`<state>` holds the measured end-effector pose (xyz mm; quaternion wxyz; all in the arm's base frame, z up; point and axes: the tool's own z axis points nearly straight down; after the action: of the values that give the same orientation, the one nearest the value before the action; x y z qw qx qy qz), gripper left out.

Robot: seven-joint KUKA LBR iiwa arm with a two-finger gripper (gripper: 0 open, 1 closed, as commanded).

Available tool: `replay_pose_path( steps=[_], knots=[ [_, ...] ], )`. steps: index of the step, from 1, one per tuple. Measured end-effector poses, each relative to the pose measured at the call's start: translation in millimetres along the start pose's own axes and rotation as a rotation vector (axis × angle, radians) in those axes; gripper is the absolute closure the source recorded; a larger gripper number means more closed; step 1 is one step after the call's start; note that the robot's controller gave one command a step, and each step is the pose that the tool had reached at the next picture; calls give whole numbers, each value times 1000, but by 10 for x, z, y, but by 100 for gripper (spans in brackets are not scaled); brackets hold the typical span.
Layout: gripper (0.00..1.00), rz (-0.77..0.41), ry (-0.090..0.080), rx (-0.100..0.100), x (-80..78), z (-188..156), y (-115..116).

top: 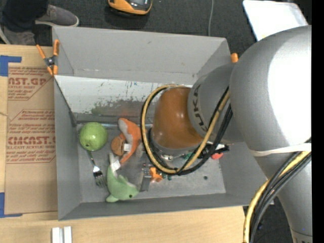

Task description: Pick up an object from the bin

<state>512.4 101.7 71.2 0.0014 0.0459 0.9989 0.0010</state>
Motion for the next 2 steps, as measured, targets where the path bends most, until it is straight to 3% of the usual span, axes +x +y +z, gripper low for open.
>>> replay_pose_path(
  steps=[1, 2],
  knots=[
    [0, 215, -4, 1, 155, 1, 122],
    [0, 138, -2, 2, 129, 3, 379]
  ],
)
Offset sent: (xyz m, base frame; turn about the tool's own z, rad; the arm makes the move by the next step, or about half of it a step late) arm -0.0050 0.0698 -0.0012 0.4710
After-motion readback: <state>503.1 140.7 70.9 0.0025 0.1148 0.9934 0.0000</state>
